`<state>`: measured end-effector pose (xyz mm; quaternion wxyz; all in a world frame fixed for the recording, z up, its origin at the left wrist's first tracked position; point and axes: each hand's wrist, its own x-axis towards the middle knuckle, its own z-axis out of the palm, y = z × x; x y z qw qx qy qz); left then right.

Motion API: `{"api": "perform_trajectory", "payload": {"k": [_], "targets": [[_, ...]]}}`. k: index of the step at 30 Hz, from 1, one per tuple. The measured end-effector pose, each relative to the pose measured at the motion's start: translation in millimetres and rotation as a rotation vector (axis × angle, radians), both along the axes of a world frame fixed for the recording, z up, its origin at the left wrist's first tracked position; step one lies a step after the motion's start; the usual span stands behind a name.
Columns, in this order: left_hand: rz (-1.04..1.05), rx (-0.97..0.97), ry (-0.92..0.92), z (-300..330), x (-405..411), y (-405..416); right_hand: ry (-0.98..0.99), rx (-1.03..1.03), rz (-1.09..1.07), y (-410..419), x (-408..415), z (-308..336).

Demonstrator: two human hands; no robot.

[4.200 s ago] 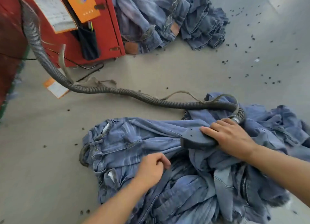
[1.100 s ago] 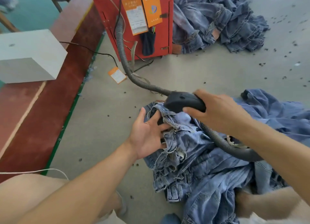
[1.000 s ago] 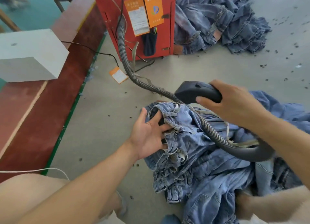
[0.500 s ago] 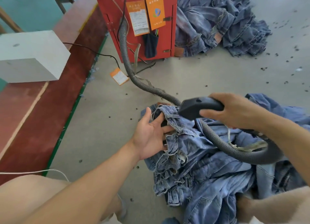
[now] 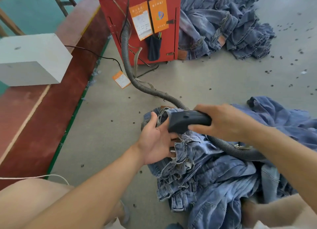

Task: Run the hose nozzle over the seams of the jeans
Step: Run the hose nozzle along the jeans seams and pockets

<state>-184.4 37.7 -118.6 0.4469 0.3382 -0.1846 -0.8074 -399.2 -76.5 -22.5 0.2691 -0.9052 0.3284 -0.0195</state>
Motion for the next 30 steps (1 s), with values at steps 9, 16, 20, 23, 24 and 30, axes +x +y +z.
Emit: {"api": "perform_trajectory", "payload": {"k": [9,16,20,23,24,30], "targets": [[0.077,0.04,-0.008,0.4,4.4,-0.8,0.028,0.087,-0.072,-20.0,-25.1,14.4],[0.154,0.08,-0.108,-4.8,-2.1,-6.8,0.008,-0.101,-0.215,-11.5,-4.8,5.4],[0.204,0.067,-0.156,-3.8,-6.2,-11.1,-0.122,-0.016,-0.286,-25.5,-27.8,20.4],[0.235,0.089,-0.181,-3.2,-11.4,-14.3,0.002,0.119,-0.127,-13.9,-25.6,23.9],[0.234,0.094,-0.185,-2.9,-14.0,-14.7,0.052,0.127,-0.081,-9.6,-20.5,20.0],[0.316,0.097,-0.111,-4.0,-20.4,-18.3,-0.03,-0.038,-0.315,-13.3,-7.8,13.9]]}}
